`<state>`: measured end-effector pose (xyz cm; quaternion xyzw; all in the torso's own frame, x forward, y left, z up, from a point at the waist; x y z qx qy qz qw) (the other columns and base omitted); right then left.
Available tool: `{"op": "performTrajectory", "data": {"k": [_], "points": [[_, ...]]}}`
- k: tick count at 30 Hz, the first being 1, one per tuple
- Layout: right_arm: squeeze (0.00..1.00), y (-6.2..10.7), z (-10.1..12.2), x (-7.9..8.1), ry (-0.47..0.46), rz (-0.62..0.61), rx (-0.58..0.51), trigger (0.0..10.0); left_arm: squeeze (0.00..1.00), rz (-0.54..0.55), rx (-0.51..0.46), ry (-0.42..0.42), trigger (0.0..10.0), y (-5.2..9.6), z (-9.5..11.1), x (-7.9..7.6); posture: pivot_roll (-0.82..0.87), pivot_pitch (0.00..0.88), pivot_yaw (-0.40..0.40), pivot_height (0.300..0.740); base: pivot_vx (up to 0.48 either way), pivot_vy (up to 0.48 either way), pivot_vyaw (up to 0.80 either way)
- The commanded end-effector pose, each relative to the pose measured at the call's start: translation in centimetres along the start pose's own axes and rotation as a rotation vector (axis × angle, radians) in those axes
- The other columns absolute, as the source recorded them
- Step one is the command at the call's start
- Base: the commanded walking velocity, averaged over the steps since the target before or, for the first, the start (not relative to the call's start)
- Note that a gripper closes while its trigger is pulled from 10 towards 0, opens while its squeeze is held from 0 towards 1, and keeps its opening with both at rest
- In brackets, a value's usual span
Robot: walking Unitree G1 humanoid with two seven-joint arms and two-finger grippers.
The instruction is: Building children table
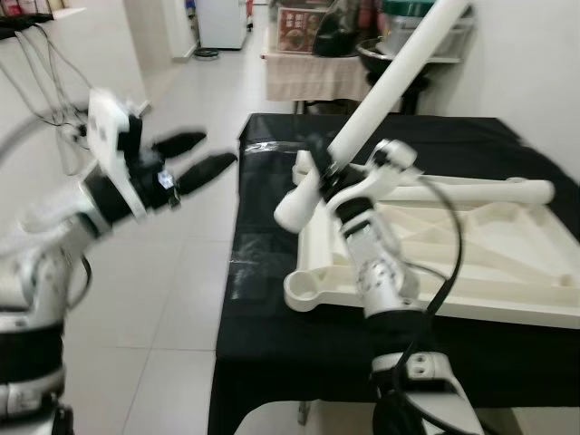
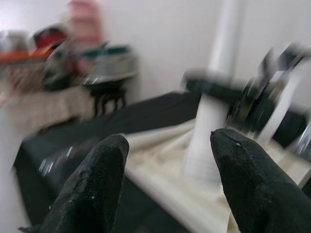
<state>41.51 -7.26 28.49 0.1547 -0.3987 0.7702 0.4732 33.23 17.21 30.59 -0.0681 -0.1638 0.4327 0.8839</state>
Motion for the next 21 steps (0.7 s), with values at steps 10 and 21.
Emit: {"op": "performTrajectory", "data": {"k": [10, 21], "points": [[0.00, -0.6, 0.7, 0.4, -0.036, 0.073, -0.042, 0.1, 0.00, 0.087, -0.014, 0.103, 10.0, 0.3, -2.0, -1.2, 0.08, 0.000, -0.068, 0.740, 0.000, 0.000, 0.00], [0.00, 1.7, -3.2, 0.4, 0.627, 0.232, 0.152, 10.0, 0.00, -0.043, -0.154, 0.114, 10.0, -2.6, 2.1, -3.2, 0.04, 0.000, -0.017, 0.740, 0.000, 0.000, 0.00]]}}
Point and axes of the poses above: a point about 5 cm out from each wrist's last joint towards the gripper, its own y axis pointing back from the gripper into the wrist, its own z axis along the axis of the wrist's last joint, x = y × z, the point moved 5 cm from there along -y, pointing out of the wrist towards the gripper, and after that the axes turned 6 degrees about -y, right-handed, at the moved point
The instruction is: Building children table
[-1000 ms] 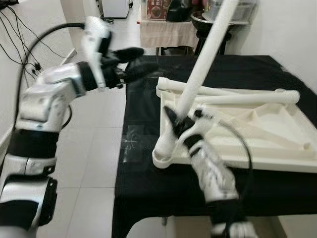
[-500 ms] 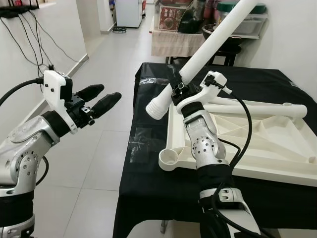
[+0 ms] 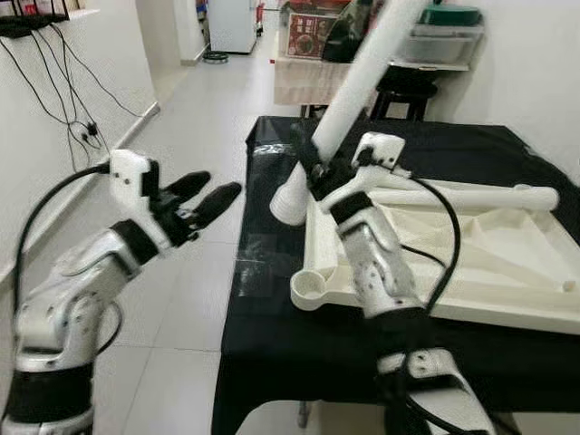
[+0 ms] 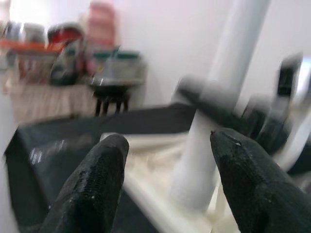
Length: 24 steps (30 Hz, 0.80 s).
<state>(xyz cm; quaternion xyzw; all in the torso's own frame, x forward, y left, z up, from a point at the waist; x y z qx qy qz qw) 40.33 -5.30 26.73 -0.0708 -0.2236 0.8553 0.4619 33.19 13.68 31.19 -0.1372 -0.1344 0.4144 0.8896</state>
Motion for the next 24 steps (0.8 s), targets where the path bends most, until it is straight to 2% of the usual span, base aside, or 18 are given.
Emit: {"op": "performTrajectory", "data": {"k": [1, 2, 4, 5, 7, 9, 14, 16, 19, 21, 22, 24], "points": [[0.00, 0.2, -0.8, 0.2, 0.085, 0.007, 0.031, 10.0, 0.00, -0.036, -0.050, 0.000, 10.0, -0.4, 1.3, -0.7, 0.04, 0.000, -0.017, 0.740, 0.000, 0.000, 0.00], [0.00, 0.2, -0.8, 0.2, 0.085, 0.007, 0.031, 10.0, 0.00, -0.036, -0.050, 0.000, 10.0, -0.4, 1.3, -0.7, 0.04, 0.000, -0.017, 0.740, 0.000, 0.000, 0.00], [0.00, 0.2, -1.5, 0.5, 0.148, 0.021, 0.063, 10.0, 0.00, -0.092, -0.118, -0.020, 10.0, -1.3, 3.4, -1.8, 0.03, 0.000, -0.016, 0.740, 0.000, 0.000, 0.00], [0.00, 0.2, -1.5, 0.5, 0.148, 0.021, 0.063, 10.0, 0.00, -0.092, -0.118, -0.020, 10.0, -1.3, 3.4, -1.8, 0.03, 0.000, -0.016, 0.740, 0.000, 0.000, 0.00], [0.00, 0.2, -2.1, 1.4, 0.157, 0.051, 0.081, 10.0, 0.00, -0.137, -0.176, -0.044, 10.0, -1.9, 5.1, -2.9, 0.02, 0.000, -0.007, 0.740, 0.000, 0.000, 0.00], [0.00, 0.3, -2.3, 1.7, 0.158, 0.062, 0.085, 10.0, 0.00, -0.145, -0.192, -0.050, 10.0, -2.0, 5.6, -3.2, 0.02, 0.000, -0.007, 0.740, 0.000, 0.000, 0.00], [0.00, 0.7, -2.8, 3.2, 0.154, 0.112, 0.089, 10.0, 0.00, -0.104, -0.221, -0.049, 10.0, -2.3, 6.2, -2.5, 0.01, 0.000, -0.004, 0.740, 0.000, 0.000, 0.00], [0.00, 0.7, -2.8, 3.2, 0.154, 0.112, 0.089, 10.0, 0.00, -0.104, -0.221, -0.049, 10.0, -2.3, 6.2, -2.5, 0.01, 0.000, -0.004, 0.740, 0.000, 0.000, 0.00], [0.00, 1.3, -3.1, 4.7, 0.163, 0.178, 0.090, 10.0, 0.00, -0.072, -0.235, -0.036, 10.0, -2.4, 6.4, -1.9, -0.02, 0.000, 0.002, 0.740, 0.000, 0.000, 0.00], [0.00, 1.3, -3.1, 4.7, 0.163, 0.178, 0.090, 10.0, 0.00, -0.072, -0.235, -0.036, 10.0, -2.4, 6.4, -1.9, -0.02, 0.000, 0.002, 0.740, 0.000, 0.000, 0.00], [0.00, 1.6, -3.1, 5.3, 0.163, 0.208, 0.091, 10.0, 0.00, -0.051, -0.247, -0.025, 10.0, -2.5, 6.5, -1.5, -0.04, 0.000, 0.006, 0.740, 0.000, 0.000, 0.00], [0.00, 1.8, -2.7, 5.1, 0.089, 0.176, 0.073, 10.0, 0.00, -0.030, -0.268, 0.014, 10.0, -3.0, 6.5, -1.2, -0.04, 0.000, 0.002, 0.740, 0.000, 0.000, 0.00]]}}
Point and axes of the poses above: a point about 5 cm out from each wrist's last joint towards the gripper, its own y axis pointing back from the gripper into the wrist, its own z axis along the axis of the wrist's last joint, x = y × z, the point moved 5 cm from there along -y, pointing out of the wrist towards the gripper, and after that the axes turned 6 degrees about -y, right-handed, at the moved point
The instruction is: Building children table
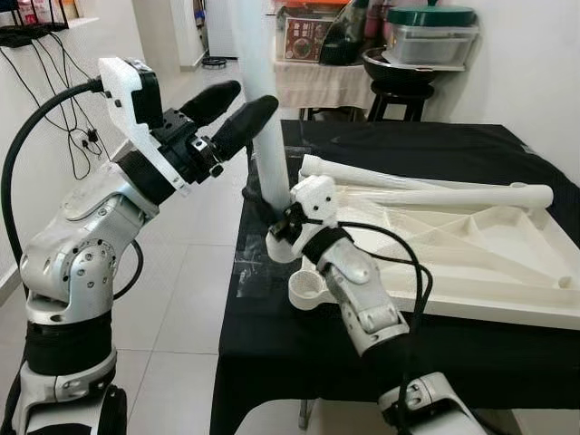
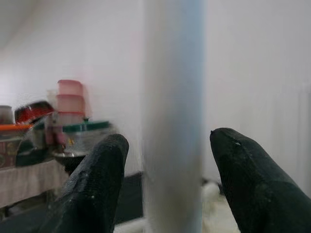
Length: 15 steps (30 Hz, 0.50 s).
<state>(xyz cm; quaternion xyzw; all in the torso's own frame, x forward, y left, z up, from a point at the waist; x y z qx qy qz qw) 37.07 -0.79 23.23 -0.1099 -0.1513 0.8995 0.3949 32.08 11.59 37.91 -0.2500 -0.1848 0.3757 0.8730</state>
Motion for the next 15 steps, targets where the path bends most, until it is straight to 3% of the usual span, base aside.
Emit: {"op": "performTrajectory", "data": {"k": [1, 4, 6, 9, 10, 11, 12, 15], "points": [[0.00, 0.0, 1.1, -0.6, -0.047, -0.029, -0.044, 10.0, 0.00, 0.012, -0.016, 0.021, 10.0, -0.3, 0.0, 0.2, -0.05, 0.000, -0.001, 0.740, 0.000, 0.000, 0.00], [0.00, 0.1, 1.6, -0.5, -0.047, -0.015, -0.056, 10.0, 0.00, 0.013, -0.012, 0.041, 10.0, -0.4, -0.3, 0.0, -0.05, 0.000, 0.005, 0.740, 0.000, 0.000, 0.00], [0.00, 0.3, 1.3, 0.8, 0.034, 0.068, -0.033, 10.0, 0.00, 0.019, 0.004, 0.057, 10.0, -0.4, -0.9, 0.1, -0.05, 0.000, 0.007, 0.740, 0.000, 0.000, 0.00], [0.00, 0.6, 1.1, 1.9, 0.067, 0.131, -0.021, 10.0, 0.00, 0.023, 0.011, 0.070, 10.0, -0.5, -1.2, 0.3, -0.06, 0.000, 0.015, 0.740, 0.000, 0.000, 0.00], [0.00, 0.8, 1.1, 3.0, 0.086, 0.183, -0.014, 10.0, 0.00, 0.035, 0.014, 0.087, 2.2, -0.6, -1.4, 0.6, -0.07, 0.000, 0.018, 0.740, 0.000, 0.000, 0.00], [0.00, 0.8, 1.1, 3.0, 0.086, 0.183, -0.014, 10.0, 0.00, 0.035, 0.014, 0.087, 2.2, -0.6, -1.4, 0.6, -0.07, 0.000, 0.018, 0.740, 0.000, 0.000, 0.00], [0.00, 1.0, 1.0, 4.0, 0.102, 0.226, -0.007, 10.0, 0.00, 0.043, 0.012, 0.109, 0.0, -0.7, -1.6, 1.0, -0.07, 0.000, 0.019, 0.740, 0.000, 0.000, 0.00], [0.00, 1.2, 1.0, 4.8, 0.121, 0.265, 0.003, 10.0, 0.00, 0.044, 0.005, 0.159, 0.0, -1.1, -1.8, 1.2, -0.08, 0.000, 0.019, 0.740, 0.000, 0.000, 0.00]]}}
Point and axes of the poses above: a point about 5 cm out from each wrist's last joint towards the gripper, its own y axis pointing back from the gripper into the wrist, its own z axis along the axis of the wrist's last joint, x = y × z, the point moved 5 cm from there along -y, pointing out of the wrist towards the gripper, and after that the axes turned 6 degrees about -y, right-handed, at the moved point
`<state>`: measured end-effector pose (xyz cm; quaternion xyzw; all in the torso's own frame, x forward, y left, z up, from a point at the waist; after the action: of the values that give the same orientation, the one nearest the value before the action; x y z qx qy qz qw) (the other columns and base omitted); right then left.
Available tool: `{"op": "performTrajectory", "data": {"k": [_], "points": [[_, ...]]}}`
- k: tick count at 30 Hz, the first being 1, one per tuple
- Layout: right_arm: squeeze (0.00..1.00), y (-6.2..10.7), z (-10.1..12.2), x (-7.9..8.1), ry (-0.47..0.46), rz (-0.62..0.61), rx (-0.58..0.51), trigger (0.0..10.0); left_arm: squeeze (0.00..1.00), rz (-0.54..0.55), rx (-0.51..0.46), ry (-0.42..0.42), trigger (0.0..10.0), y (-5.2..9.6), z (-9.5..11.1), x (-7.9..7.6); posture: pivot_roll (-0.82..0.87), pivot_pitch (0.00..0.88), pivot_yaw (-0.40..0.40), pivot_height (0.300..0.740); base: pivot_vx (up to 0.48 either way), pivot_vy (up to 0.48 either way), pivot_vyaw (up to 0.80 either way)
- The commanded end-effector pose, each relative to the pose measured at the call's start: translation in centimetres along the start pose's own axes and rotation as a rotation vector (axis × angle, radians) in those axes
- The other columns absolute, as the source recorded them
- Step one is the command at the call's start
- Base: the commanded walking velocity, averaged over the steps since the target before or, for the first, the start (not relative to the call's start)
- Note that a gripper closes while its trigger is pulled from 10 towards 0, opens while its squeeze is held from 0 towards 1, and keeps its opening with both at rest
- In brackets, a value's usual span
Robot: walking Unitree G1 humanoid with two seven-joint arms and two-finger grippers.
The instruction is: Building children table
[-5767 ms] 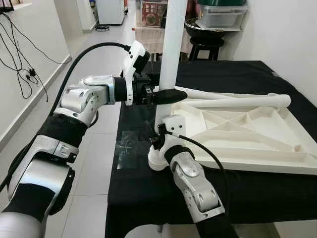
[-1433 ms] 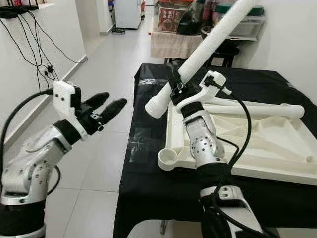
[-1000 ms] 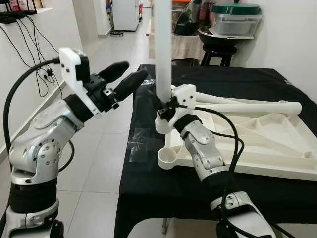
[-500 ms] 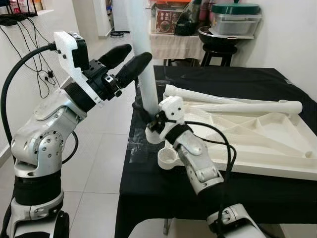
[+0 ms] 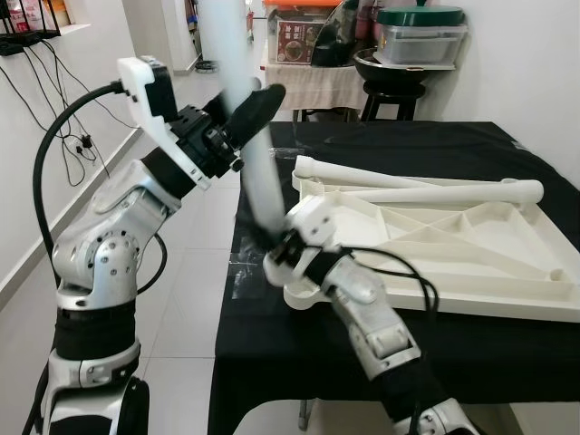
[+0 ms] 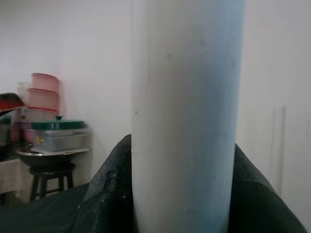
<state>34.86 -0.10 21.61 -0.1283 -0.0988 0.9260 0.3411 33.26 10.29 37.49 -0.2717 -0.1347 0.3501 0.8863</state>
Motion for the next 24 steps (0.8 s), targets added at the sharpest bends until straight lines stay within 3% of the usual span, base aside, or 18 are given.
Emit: {"op": "performTrajectory", "data": {"k": [1, 4, 11, 12, 13, 16, 20, 21, 22, 24], "points": [[0.00, -0.6, 2.0, 2.6, 0.092, 0.131, -0.063, 10.0, 0.00, 0.055, 0.006, 0.055, 0.0, -0.1, -0.4, 1.3, -0.08, 0.000, 0.018, 0.740, 0.000, 0.000, 0.00], [0.00, -0.6, 1.7, 2.5, 0.114, 0.124, -0.045, 10.0, 0.00, 0.033, 0.015, 0.072, 0.0, -0.3, -0.8, 0.7, -0.08, 0.000, 0.018, 0.740, 0.000, 0.000, 0.00], [0.00, -0.7, 0.6, 0.1, 0.178, 0.002, 0.022, 10.0, 0.00, -0.026, 0.035, 0.096, 0.0, -0.3, -1.2, -0.3, -0.07, 0.000, 0.008, 0.740, 0.000, 0.000, 0.00], [0.62, -0.6, 0.2, -0.2, 0.178, 0.014, 0.053, 10.0, 0.00, -0.059, 0.038, 0.100, 0.0, -0.2, -1.2, -0.7, -0.07, 0.000, 0.005, 0.740, 0.000, 0.000, 0.00], [1.00, -0.3, -0.2, -0.3, 0.178, 0.034, 0.086, 10.0, 0.00, -0.118, 0.040, 0.104, 0.0, 0.0, -1.0, -1.5, -0.07, 0.000, 0.002, 0.740, 0.000, 0.000, 0.00], [1.00, -0.1, -0.9, -1.2, 0.154, 0.043, 0.140, 10.0, 0.00, -0.282, 0.050, 0.097, 0.0, 0.5, -0.6, -4.0, -0.06, 0.000, -0.013, 0.740, 0.000, 0.000, 0.00], [1.00, -0.2, -1.1, -1.5, 0.136, 0.059, 0.169, 10.0, 0.00, -0.363, 0.045, 0.101, 0.0, 0.7, -0.3, -5.4, -0.06, 0.000, -0.017, 0.740, 0.000, 0.000, 0.00], [0.82, -0.2, -1.4, -1.4, 0.128, 0.074, 0.193, 10.0, 0.00, -0.384, 0.041, 0.103, 0.0, 0.7, -0.2, -5.9, -0.06, 0.000, -0.021, 0.740, 0.000, 0.000, 0.00], [0.29, -0.3, -1.8, -1.4, 0.121, 0.084, 0.220, 10.0, 0.00, -0.400, 0.038, 0.105, 0.0, 0.6, -0.2, -6.2, -0.06, 0.000, -0.022, 0.740, 0.000, 0.000, 0.00], [0.29, -0.3, -1.8, -1.4, 0.121, 0.084, 0.220, 10.0, 0.00, -0.400, 0.038, 0.105, 0.0, 0.6, -0.2, -6.2, -0.06, 0.000, -0.022, 0.740, 0.000, 0.000, 0.00]]}}
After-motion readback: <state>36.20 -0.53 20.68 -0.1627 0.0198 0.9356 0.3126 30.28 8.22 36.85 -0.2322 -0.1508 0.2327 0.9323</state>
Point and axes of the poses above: a point about 5 cm out from each wrist's last joint towards the gripper, its own y axis pointing back from the gripper into the wrist, its own z axis along the axis of the wrist's last joint, x = y × z, the point moved 5 cm from there along -y, pointing out of the wrist towards the gripper, and after that the axes turned 6 degrees about -y, right-handed, at the moved point
